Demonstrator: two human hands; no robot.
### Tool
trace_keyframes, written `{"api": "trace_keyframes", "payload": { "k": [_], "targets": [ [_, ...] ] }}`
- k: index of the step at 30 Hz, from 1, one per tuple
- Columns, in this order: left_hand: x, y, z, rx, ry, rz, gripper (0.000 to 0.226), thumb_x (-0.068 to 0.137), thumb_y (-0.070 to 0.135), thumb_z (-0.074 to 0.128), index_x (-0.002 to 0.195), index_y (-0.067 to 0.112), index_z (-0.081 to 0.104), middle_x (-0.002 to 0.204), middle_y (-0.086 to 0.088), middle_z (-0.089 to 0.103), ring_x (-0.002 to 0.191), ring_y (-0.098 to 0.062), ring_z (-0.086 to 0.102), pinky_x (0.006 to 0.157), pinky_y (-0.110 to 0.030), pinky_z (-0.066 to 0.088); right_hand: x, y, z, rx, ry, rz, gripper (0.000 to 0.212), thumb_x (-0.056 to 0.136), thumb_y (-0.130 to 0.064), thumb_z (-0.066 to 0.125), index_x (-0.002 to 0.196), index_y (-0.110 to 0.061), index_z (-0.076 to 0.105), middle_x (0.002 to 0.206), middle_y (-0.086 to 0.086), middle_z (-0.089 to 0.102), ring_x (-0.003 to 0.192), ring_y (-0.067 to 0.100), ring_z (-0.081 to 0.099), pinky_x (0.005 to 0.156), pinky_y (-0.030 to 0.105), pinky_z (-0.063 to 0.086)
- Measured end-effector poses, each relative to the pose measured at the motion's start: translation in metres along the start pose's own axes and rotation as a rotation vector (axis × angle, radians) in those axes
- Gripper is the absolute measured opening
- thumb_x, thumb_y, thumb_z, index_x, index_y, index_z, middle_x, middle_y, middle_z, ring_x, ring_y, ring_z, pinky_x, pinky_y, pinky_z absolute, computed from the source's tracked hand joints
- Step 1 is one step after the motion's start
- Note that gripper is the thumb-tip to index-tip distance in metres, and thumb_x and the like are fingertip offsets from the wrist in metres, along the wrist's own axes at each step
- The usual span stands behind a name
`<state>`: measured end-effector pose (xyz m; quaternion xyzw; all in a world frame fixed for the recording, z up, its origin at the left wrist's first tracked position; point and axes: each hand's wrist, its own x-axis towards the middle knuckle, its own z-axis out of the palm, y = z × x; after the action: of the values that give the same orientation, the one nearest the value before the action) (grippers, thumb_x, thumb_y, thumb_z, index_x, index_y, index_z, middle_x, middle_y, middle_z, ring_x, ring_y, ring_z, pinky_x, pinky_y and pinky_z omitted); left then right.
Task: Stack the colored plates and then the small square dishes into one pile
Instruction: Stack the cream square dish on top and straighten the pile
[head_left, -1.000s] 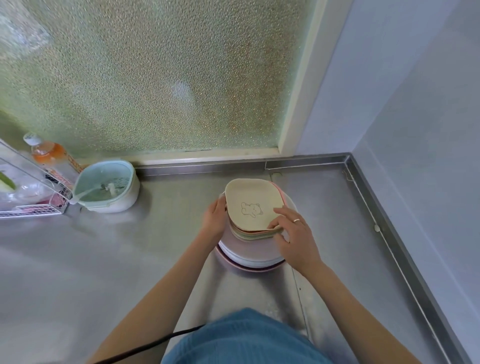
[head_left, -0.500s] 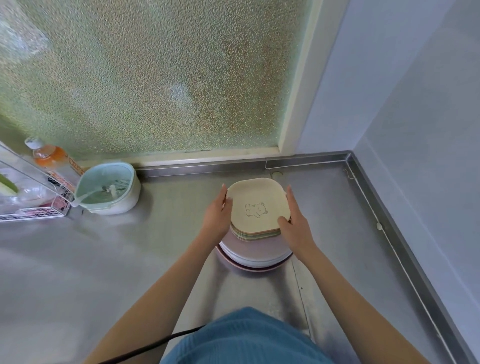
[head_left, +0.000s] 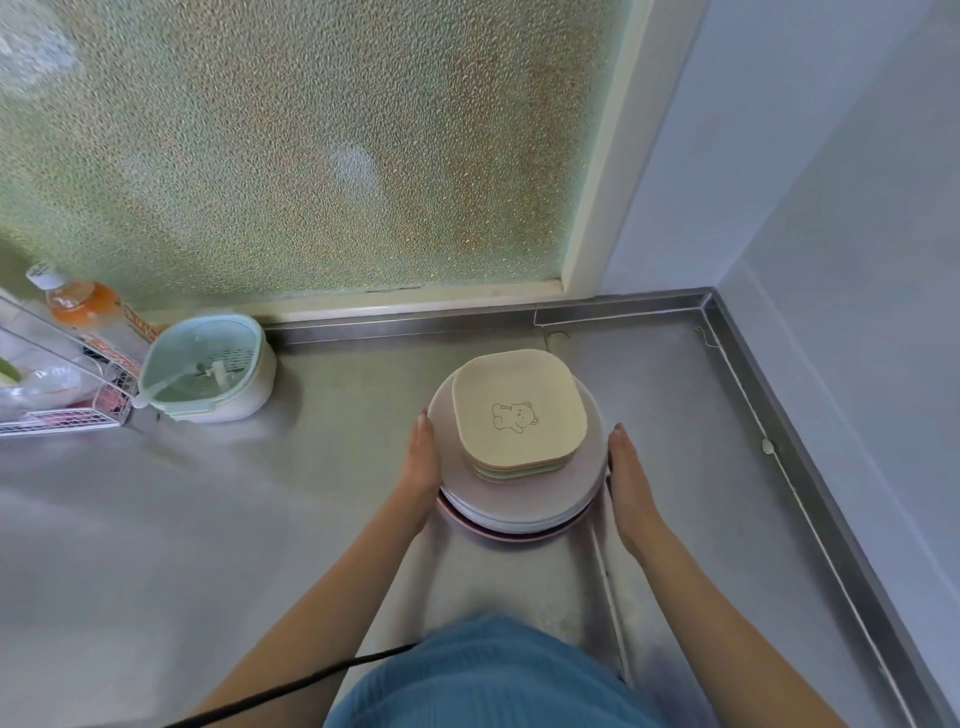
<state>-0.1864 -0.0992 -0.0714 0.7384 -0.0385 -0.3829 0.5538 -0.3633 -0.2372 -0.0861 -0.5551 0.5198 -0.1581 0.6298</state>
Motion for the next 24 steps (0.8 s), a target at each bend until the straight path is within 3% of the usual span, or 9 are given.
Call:
{"api": "trace_keyframes", "payload": {
  "k": [2,5,11,15,18,24],
  "targets": [
    [0.002,-0.002,0.000,-0.045,0.001,-0.068,0.051,0.096,0.051,0.022,0.123,0.022,0.054,0.125,-0.004,0.059,0.111,-0.019,0.053,0.101,-0.040,0.041,0.011,0.021,0.002,0.037,-0.032,0.021,0.091,0.071,-0.082,0.035,0.144,-0.029,0.030,0.150,-0.004,0.035,0.136,0.016,0.035,0.115,0.048,0.026],
    [-0.004,0.000,-0.003,-0.025,-0.015,-0.089,0.041,0.099,0.042,0.020,0.109,0.022,0.053,0.108,-0.001,0.058,0.100,-0.019,0.052,0.091,-0.036,0.043,0.007,0.017,0.011,0.028,-0.026,0.020,0.080,0.078,-0.069,0.034,0.146,-0.031,0.021,0.150,-0.003,0.034,0.134,0.021,0.037,0.112,0.050,0.030],
    [-0.001,-0.006,-0.012,0.096,-0.020,0.100,0.035,0.102,0.022,0.027,0.132,0.013,0.043,0.123,0.000,0.051,0.111,-0.014,0.048,0.092,-0.027,0.036,0.006,0.006,0.022,0.004,-0.004,0.004,0.057,0.097,-0.047,0.029,0.148,-0.025,0.016,0.150,0.001,0.031,0.135,0.023,0.035,0.113,0.048,0.029],
    [0.011,-0.005,-0.036,0.119,0.046,0.088,0.036,0.102,0.023,0.027,0.132,0.012,0.044,0.120,0.001,0.052,0.113,-0.017,0.049,0.098,-0.032,0.039,0.013,-0.001,0.052,-0.007,-0.033,-0.011,0.060,0.094,-0.048,0.028,0.148,-0.025,0.016,0.151,0.001,0.030,0.136,0.021,0.033,0.114,0.047,0.028],
    [0.026,0.000,-0.065,0.115,0.107,0.051,0.035,0.101,0.022,0.027,0.128,0.012,0.047,0.116,-0.001,0.054,0.108,-0.018,0.050,0.094,-0.032,0.041,0.020,-0.009,0.087,0.012,-0.071,-0.007,0.053,0.099,-0.041,0.024,0.149,-0.026,0.016,0.151,0.000,0.030,0.136,0.021,0.033,0.114,0.046,0.028],
    [0.062,0.016,-0.130,0.171,0.220,0.035,0.035,0.099,0.020,0.027,0.125,0.010,0.048,0.117,-0.006,0.055,0.108,-0.024,0.051,0.099,-0.040,0.040,0.028,-0.042,0.159,0.041,-0.220,-0.038,0.049,0.102,-0.036,0.022,0.150,-0.030,0.009,0.153,-0.009,0.022,0.137,0.012,0.026,0.112,0.030,0.023]
  ]
}}
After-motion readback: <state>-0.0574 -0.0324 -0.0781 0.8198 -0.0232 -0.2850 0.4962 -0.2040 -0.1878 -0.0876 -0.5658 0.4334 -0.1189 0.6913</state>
